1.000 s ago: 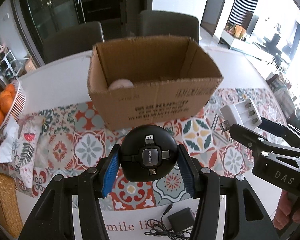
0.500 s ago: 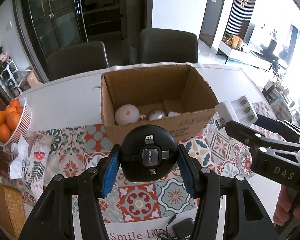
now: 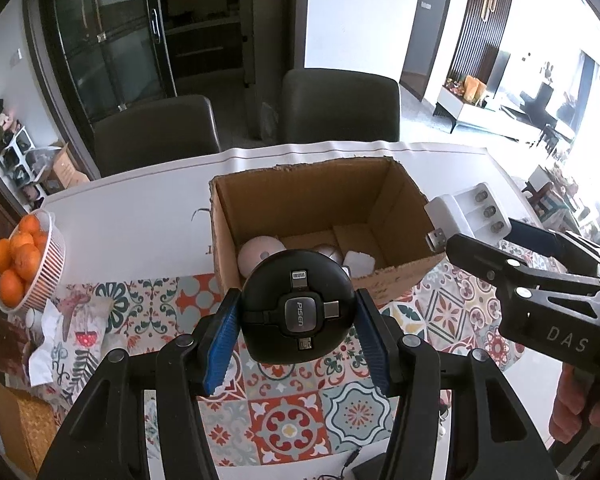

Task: Organize rigid objects
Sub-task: 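Lift the black round device with the left tool while the right tool carries the battery charger over the box, then open the left tool over the box while the right tool releases the battery charger inside it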

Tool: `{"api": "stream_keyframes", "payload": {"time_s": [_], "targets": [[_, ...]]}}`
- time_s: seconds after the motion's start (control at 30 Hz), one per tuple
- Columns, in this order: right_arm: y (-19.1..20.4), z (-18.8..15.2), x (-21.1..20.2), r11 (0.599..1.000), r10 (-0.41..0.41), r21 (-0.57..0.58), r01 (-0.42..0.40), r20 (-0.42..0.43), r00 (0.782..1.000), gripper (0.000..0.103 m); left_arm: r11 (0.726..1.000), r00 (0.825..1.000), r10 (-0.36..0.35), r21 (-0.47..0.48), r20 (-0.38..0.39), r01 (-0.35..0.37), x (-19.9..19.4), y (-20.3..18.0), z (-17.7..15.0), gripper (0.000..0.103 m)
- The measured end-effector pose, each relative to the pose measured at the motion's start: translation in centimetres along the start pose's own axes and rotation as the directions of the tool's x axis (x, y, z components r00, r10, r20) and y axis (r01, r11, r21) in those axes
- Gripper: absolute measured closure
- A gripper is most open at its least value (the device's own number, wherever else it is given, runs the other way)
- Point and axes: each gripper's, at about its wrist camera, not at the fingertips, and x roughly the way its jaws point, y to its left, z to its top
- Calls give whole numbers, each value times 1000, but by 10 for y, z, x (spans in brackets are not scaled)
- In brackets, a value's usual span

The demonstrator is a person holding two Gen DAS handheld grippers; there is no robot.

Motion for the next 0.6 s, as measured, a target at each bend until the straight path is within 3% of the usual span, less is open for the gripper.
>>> {"api": "stream_keyframes", "payload": {"time_s": [0.6], "targets": [[4,31,46,999,50,3,-50,-92,995,25,999,996,-23,-27,-87,21,43,19,33,48]]}}
